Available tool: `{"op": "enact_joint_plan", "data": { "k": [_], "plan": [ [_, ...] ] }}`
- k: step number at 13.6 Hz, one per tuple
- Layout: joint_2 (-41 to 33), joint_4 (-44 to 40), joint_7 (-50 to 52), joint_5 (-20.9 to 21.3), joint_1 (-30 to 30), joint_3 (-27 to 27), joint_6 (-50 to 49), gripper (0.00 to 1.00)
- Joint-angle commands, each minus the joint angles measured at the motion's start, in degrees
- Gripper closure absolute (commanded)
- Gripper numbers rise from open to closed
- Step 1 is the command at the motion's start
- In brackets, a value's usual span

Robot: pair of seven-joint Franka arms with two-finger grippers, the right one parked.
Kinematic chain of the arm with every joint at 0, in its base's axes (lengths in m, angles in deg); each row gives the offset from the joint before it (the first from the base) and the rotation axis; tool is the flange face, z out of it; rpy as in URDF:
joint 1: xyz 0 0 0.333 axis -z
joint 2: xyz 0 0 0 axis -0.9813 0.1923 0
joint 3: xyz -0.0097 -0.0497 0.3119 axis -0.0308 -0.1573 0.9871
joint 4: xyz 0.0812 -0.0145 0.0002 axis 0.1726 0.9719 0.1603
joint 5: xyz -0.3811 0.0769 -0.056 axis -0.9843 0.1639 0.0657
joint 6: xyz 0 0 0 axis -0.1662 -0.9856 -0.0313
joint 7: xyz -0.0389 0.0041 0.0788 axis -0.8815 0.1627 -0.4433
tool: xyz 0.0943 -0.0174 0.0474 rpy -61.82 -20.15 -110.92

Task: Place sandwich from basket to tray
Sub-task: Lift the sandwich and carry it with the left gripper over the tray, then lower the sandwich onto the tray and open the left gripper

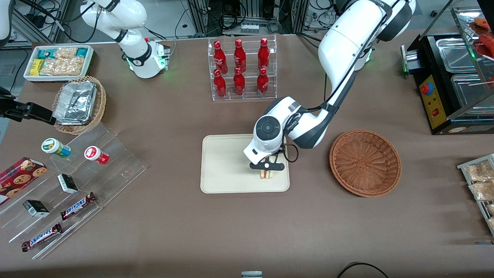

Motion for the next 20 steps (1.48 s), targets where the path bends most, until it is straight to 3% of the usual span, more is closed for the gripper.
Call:
{"op": "enact_joint_plan", "data": {
  "k": [1,2,3,4,10,15,20],
  "plan": [
    [1.2,-2.2,2.3,1.4,1.1,0.4,-0.1,0.97],
    [1.2,-2.2,2.1,1.4,1.2,0.4,-0.1,0.43],
    [1.2,-2.2,2.1,1.8,1.2,0.4,-0.1,0.04],
    [1.2,-2.2,2.3,2.4,1.3,0.4,-0.1,0.00],
    [0.2,-4.7,3.6,2.7,1.6,0.4,-1.4,0.00],
    [-3.3,-10.6,2.8,2.8,0.8,0.8,-11.8,0.00],
    [-8.9,-10.2,-3.0,-1.7,-7.2,1.1,-14.9,0.00]
  ]
}}
